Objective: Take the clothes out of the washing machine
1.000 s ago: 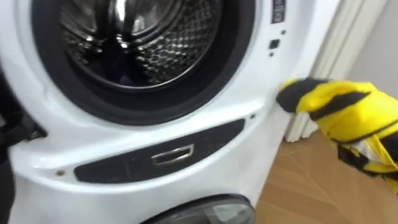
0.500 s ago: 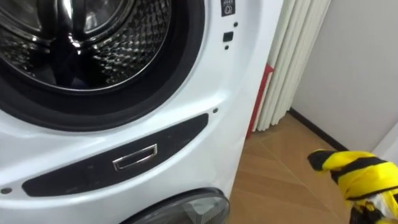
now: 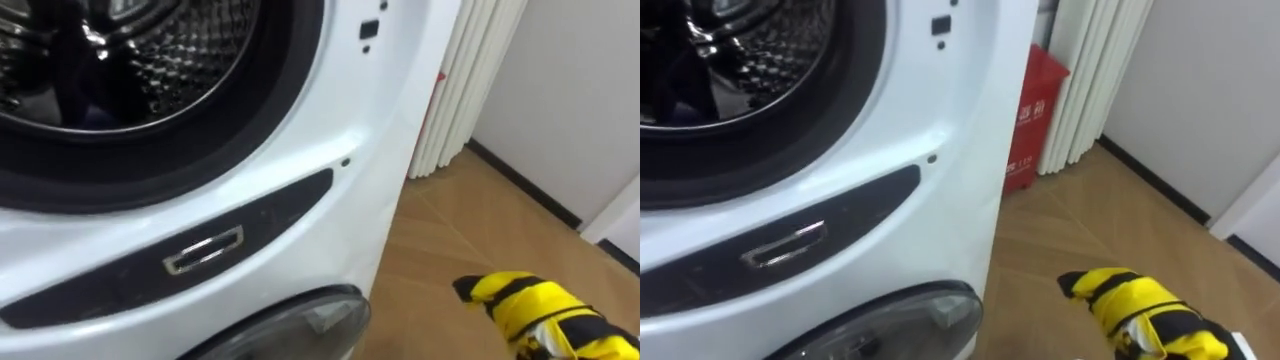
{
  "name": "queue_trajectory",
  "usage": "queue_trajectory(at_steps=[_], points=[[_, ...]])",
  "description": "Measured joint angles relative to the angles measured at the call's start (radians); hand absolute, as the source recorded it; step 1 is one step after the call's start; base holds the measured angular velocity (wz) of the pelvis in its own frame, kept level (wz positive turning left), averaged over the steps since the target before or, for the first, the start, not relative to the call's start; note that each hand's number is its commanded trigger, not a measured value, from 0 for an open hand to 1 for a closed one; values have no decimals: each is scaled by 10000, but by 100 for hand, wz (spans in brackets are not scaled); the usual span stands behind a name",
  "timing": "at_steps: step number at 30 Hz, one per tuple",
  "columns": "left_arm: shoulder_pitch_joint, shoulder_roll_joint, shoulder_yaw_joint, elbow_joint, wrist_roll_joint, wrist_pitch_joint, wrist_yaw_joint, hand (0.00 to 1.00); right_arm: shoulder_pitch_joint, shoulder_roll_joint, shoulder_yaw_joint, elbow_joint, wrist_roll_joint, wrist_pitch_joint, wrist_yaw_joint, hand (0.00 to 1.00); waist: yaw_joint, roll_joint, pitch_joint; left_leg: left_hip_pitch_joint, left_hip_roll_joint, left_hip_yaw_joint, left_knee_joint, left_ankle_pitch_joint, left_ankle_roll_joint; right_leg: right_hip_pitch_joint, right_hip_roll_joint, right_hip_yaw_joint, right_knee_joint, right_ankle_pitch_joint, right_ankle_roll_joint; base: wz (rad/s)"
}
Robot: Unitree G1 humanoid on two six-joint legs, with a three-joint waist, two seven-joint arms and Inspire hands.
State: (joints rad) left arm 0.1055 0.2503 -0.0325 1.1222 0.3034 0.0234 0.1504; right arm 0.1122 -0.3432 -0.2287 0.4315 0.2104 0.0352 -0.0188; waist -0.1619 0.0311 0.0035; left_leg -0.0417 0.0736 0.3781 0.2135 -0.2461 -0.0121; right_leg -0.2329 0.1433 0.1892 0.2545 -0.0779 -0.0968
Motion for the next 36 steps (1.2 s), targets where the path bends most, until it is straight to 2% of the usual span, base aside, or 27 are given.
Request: queue_trajectory(at_steps=[1,2,4,7,10,14,15,16,19,24,28,36], points=[[-56,-5,-73,-2,-113,3,-1,0,-272,0,0,442,-51,-74,-138,100,6,171,0,-126,4,30,13,1,0,-146,-18,-27,48,8,6,0],[-55,-4,-102,-22,-172,2,-1,0,-375,0,0,684,-76,-126,-228,100,11,249,-9,-180,1,37,17,1,1,-201,-24,-32,52,8,6,0],[-150,-4,-120,-34,-295,-7,-13,0,-744,-1,49,1245,-218,-139,-626,100,40,594,-4,-451,-6,44,15,1,1,-494,-34,-49,110,4,12,0],[-372,-6,-195,-37,-399,-9,-13,0,-1285,-1,82,1907,-193,-335,-1247,100,17,926,2,-823,-74,58,-58,74,62,-935,-63,-120,214,-6,23,0],[-471,-70,-489,-97,-399,-25,4,0,-1486,-2,82,2136,-192,-469,-1928,100,9,1117,-21,-1039,-194,48,-203,304,73,-1215,-219,-288,275,-55,-5,8],[-465,-194,-720,-200,-561,-12,9,0,-1682,-61,70,2307,-186,-616,-2587,100,-33,1294,-5,-1255,-282,24,-177,332,79,-1615,-290,-348,717,-282,-10,8],[-475,-282,-751,-210,-635,-11,29,0,-1801,-141,39,2430,-181,-693,-2770,100,-90,1410,30,-1319,-314,12,-172,346,90,-1706,-337,-403,793,-328,-9,15],[-464,-302,-904,-216,-767,-12,91,0,-1948,-167,-52,2613,-170,-730,-2965,100,-141,1494,11,-1429,-367,27,-148,371,120,-1874,-398,-432,941,-428,5,14],[-490,-308,-910,-236,-768,34,185,0,-2324,-175,-298,2983,-169,-819,-3485,100,-252,1602,0,-1743,-553,20,-141,461,200,-2440,-563,-430,1486,-664,39,12],[-474,-308,-905,-299,-762,119,194,0,-2523,-313,-638,3892,-111,-893,-4258,100,-248,1683,24,-1861,-678,33,-154,502,207,-2708,-632,-401,1799,-818,43,1],[-477,-307,-905,-453,-763,149,219,0,-2510,-470,-704,4210,-52,-894,-4659,100,-252,1701,33,-1933,-691,44,-154,518,204,-2801,-634,-374,1825,-834,39,0],[-487,-308,-910,-521,-772,150,395,0,-2457,-518,-711,4211,27,-907,-5092,100,-268,1699,33,-2102,-724,61,-150,518,204,-3035,-671,-371,1965,-915,49,1]])
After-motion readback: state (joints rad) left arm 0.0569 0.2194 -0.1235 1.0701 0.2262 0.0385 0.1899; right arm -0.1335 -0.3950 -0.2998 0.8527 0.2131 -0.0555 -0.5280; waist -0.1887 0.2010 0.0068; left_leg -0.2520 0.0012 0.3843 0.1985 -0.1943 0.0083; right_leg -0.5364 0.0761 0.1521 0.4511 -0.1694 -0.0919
